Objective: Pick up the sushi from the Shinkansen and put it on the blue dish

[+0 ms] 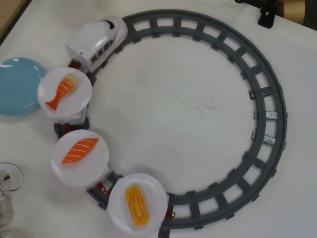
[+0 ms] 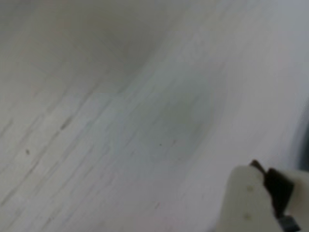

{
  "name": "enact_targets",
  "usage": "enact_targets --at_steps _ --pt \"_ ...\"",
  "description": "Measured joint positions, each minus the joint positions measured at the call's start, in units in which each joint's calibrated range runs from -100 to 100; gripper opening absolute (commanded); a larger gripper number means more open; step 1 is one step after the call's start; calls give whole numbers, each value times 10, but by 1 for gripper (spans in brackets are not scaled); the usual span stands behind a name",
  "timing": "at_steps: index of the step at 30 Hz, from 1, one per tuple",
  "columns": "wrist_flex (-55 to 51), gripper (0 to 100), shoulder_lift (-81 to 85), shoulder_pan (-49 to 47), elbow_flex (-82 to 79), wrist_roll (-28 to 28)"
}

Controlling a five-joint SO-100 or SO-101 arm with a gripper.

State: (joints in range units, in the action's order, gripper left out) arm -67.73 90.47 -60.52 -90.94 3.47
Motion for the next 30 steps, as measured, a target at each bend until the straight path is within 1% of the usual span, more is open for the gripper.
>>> enact_targets --at_steps 25,27,30 --pt "0 3 0 0 3 0" --pt "0 5 -8 -1 18 1" --pt "-10 14 -14 1 69 1"
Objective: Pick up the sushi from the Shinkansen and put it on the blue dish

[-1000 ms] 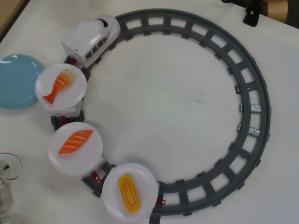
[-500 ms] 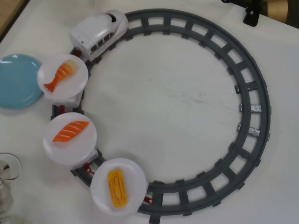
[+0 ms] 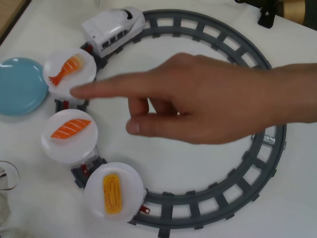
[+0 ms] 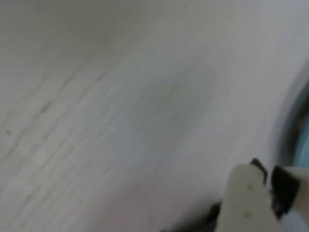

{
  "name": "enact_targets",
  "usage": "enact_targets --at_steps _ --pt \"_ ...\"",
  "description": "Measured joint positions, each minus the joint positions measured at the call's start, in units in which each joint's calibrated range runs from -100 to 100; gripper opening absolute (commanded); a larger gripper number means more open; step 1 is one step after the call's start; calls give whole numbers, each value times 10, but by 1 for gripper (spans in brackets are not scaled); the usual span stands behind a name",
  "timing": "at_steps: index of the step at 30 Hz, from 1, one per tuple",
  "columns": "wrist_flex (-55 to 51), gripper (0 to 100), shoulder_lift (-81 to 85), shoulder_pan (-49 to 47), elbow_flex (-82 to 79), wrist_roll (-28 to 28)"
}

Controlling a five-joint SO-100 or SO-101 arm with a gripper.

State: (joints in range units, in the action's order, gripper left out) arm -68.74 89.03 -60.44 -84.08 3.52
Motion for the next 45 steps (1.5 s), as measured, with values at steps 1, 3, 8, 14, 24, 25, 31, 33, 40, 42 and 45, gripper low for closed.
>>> enact_targets --at_steps 1,3,8,14,24,25,31,33,40,42,45 --pt "-8 16 -4 0 20 0" --pt "-25 18 -17 0 59 0" --pt "-36 18 -85 -3 145 0" --pt "-38 18 -226 -2 265 0" --pt "-103 23 -498 2 532 11" --pt "-118 24 -522 3 558 22" --pt "-172 25 -634 28 671 79" --pt "-176 25 -659 56 691 101" --pt "-176 25 -695 145 709 210" --pt "-175 25 -698 173 709 239" --pt "-174 25 -699 201 709 277"
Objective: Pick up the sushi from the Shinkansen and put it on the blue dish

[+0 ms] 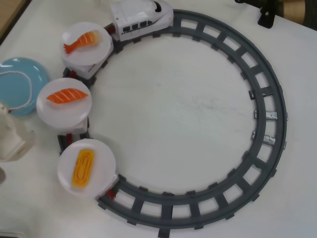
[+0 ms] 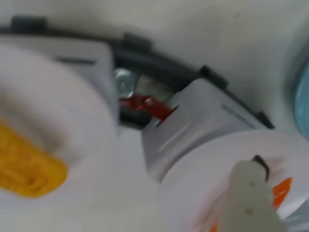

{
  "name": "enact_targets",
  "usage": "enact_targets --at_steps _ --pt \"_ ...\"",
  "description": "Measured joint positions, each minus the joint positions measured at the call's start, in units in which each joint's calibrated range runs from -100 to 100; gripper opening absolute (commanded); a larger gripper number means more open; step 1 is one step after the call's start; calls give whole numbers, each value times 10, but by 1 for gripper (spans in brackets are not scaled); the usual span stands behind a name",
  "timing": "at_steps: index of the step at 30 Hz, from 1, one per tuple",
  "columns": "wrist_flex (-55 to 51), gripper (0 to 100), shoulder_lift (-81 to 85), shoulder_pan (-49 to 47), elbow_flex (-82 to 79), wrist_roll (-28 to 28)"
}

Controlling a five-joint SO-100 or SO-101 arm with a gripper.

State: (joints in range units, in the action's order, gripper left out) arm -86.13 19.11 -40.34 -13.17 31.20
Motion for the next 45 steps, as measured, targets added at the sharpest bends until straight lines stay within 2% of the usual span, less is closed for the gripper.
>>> enact_targets --at_steps 10,15,21,30,37,45 --pt "-11 25 -2 95 0 103" --pt "-12 28 -11 136 0 135" --pt "-13 28 -85 168 42 142" --pt "-73 28 -161 171 125 142" --pt "-86 28 -168 168 127 142" --pt "-51 28 -168 159 69 142"
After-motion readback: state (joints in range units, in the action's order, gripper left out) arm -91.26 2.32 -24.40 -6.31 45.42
